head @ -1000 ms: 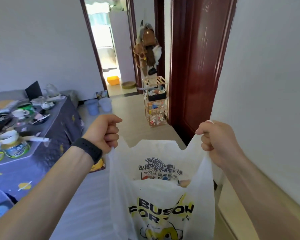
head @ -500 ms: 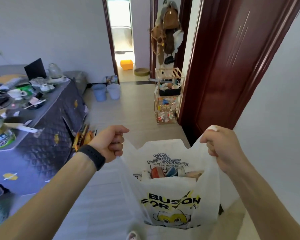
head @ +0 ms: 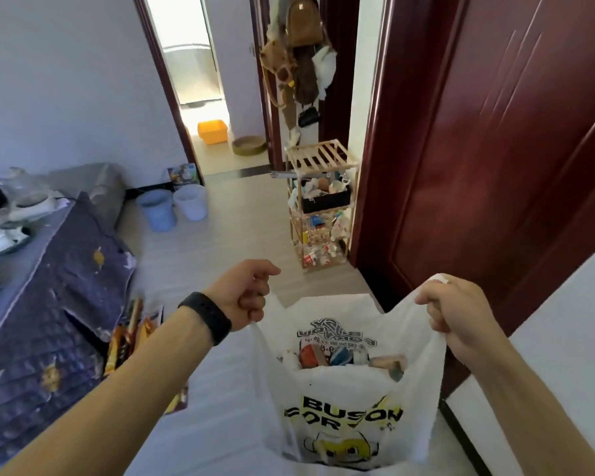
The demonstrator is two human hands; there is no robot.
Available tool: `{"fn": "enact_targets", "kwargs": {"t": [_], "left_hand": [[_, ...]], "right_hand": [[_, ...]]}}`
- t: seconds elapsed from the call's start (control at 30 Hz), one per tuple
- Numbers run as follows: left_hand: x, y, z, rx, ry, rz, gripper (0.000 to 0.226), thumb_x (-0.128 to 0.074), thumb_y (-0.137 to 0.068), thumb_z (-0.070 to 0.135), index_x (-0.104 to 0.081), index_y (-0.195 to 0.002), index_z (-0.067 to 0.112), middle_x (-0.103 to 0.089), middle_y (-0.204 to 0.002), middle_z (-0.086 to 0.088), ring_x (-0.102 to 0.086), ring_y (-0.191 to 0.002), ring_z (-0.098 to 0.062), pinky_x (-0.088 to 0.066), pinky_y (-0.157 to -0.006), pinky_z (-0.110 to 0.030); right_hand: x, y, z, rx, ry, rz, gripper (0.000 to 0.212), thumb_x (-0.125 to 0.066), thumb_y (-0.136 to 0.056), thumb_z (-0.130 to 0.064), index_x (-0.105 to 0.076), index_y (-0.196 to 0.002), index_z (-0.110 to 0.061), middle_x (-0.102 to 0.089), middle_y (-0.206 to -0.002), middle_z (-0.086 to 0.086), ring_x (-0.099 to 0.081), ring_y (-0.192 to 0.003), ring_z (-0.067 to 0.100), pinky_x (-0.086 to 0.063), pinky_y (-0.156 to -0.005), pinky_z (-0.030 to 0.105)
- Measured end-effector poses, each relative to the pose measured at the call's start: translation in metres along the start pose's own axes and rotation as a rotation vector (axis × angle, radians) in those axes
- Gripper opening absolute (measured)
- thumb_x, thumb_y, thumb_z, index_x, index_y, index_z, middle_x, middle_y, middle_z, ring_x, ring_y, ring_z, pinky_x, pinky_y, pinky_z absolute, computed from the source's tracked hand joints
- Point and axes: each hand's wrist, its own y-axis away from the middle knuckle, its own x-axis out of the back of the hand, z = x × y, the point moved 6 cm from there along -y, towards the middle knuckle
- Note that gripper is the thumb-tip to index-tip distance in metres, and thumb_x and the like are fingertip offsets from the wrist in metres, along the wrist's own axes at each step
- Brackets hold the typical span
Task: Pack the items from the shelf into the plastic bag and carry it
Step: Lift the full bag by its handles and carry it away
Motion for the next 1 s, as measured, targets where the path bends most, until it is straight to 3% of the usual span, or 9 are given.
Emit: {"fn": "enact_targets", "kwargs": {"t": [0.23, 0.47, 0.6, 0.7, 0.9, 1.0], "left_hand": [[0.037, -0.135, 0.131, -0.054, 0.011, 0.022, 0.033, -0.062, -0.083, 0.016, -0.039, -0.061, 0.024, -0.023, -0.047, 0.009, -0.013, -0.037, -0.011, -0.012, -0.05, -0.026], [0.058, -0.255, 0.27, -0.109, 0.091, 0.07, 0.04, -0.061, -0.085, 0.016, -0.037, -0.054, 0.023, -0.024, -0.046, 0.009, -0.015, -0.035, -0.01, -0.014, -0.045, -0.024], [0.071, -0.306, 0.346, -0.136, 0.131, 0.066, 0.038, -0.061, -0.085, 0.016, -0.036, -0.057, 0.023, -0.022, -0.046, 0.009, -0.015, -0.034, -0.009, -0.019, -0.036, -0.021], [0.076, -0.348, 0.408, -0.174, 0.155, 0.033, 0.036, -0.061, -0.086, 0.017, -0.037, -0.06, 0.024, -0.022, -0.048, 0.01, -0.015, -0.035, -0.009, -0.022, -0.033, -0.021], [0.051, -0.456, 0.535, -0.248, 0.03, -0.04, 0.034, -0.06, -0.088, 0.014, -0.045, -0.058, 0.019, -0.024, -0.05, 0.007, -0.017, -0.038, -0.009, -0.019, -0.04, -0.021], [0.026, -0.51, 0.603, -0.278, -0.068, -0.152, 0.025, -0.062, -0.087, 0.013, -0.048, -0.068, 0.02, -0.026, -0.053, 0.007, -0.017, -0.044, -0.009, -0.017, -0.046, -0.022]], "right_hand": [[-0.078, -0.165, -0.039, 0.043, -0.044, -0.022, 0.041, -0.054, -0.072, 0.01, -0.032, -0.052, -0.019, -0.023, -0.047, -0.002, -0.016, -0.046, 0.014, -0.017, -0.042, 0.027], [-0.151, -0.35, -0.112, 0.104, 0.012, -0.095, 0.014, -0.054, -0.073, 0.006, -0.049, -0.068, -0.006, -0.025, -0.047, -0.001, -0.018, -0.047, 0.014, -0.019, -0.04, 0.025], [-0.185, -0.435, -0.165, 0.128, -0.002, -0.103, 0.023, -0.056, -0.075, 0.005, -0.043, -0.062, -0.008, -0.025, -0.045, -0.003, -0.017, -0.046, 0.014, -0.017, -0.042, 0.027], [-0.204, -0.497, -0.202, 0.161, -0.052, -0.057, 0.037, -0.055, -0.072, 0.008, -0.036, -0.054, -0.018, -0.025, -0.044, -0.005, -0.018, -0.046, 0.014, -0.017, -0.042, 0.027], [-0.265, -0.614, -0.261, 0.256, -0.069, 0.043, 0.047, -0.055, -0.073, 0.008, -0.037, -0.042, -0.023, -0.026, -0.041, -0.008, -0.019, -0.038, 0.009, -0.019, -0.043, 0.027], [-0.275, -0.673, -0.284, 0.262, -0.149, 0.16, 0.046, -0.056, -0.073, 0.008, -0.035, -0.044, -0.022, -0.025, -0.044, -0.007, -0.018, -0.038, 0.008, -0.019, -0.042, 0.026]]}}
